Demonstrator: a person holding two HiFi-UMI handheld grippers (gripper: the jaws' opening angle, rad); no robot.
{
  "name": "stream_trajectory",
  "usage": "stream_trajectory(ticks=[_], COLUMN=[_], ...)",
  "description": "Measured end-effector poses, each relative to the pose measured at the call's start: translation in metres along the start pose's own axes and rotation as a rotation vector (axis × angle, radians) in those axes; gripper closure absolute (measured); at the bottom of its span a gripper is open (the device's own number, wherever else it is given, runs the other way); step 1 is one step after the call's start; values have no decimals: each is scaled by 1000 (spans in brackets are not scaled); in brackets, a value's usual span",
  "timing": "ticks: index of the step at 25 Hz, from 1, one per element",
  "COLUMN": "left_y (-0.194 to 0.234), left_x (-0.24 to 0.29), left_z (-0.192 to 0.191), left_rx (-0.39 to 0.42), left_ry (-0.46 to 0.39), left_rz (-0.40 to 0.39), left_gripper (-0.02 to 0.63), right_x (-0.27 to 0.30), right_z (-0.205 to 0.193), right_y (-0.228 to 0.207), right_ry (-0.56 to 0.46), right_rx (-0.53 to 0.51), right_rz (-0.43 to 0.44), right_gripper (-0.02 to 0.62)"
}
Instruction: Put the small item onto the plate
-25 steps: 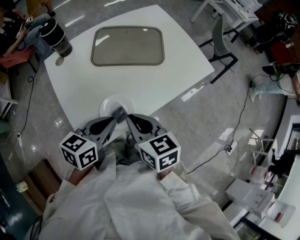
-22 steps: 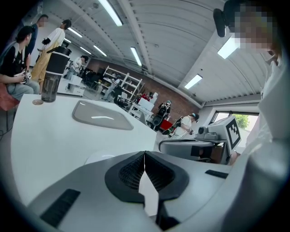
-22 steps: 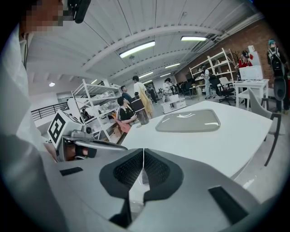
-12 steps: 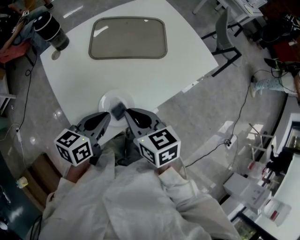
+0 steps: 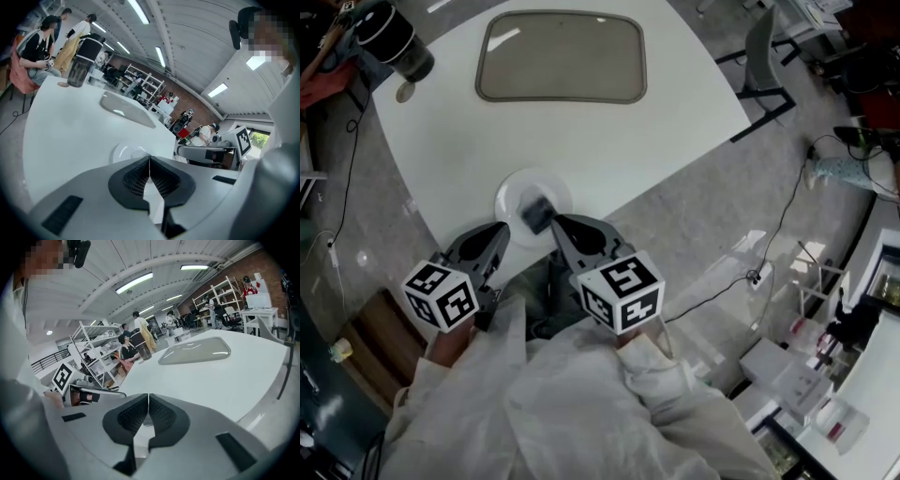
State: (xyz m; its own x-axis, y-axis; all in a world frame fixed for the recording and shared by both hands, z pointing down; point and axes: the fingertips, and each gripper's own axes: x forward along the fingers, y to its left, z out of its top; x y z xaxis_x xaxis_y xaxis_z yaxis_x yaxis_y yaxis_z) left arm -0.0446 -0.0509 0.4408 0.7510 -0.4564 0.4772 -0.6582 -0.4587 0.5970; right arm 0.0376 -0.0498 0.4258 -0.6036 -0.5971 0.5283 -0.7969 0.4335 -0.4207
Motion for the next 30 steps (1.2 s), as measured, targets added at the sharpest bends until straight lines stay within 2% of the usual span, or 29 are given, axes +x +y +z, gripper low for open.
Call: stream_trajectory(ticks=[6, 21, 30], left_y=[31, 47, 59], left_x=[4, 8, 9], left_z=[-6, -20, -25], left_rx=[-24, -66, -79], left_ry=[27, 91, 146], left_rz=[78, 142, 173], left_gripper=[594, 591, 527], right_x=[18, 18, 26], right_z=[-11, -31, -29], right_y=[-10, -34, -40], right_ry=[40, 126, 133], right_rx=[13, 54, 106], right_rz=[-18, -41, -53], right_gripper=[579, 578, 577])
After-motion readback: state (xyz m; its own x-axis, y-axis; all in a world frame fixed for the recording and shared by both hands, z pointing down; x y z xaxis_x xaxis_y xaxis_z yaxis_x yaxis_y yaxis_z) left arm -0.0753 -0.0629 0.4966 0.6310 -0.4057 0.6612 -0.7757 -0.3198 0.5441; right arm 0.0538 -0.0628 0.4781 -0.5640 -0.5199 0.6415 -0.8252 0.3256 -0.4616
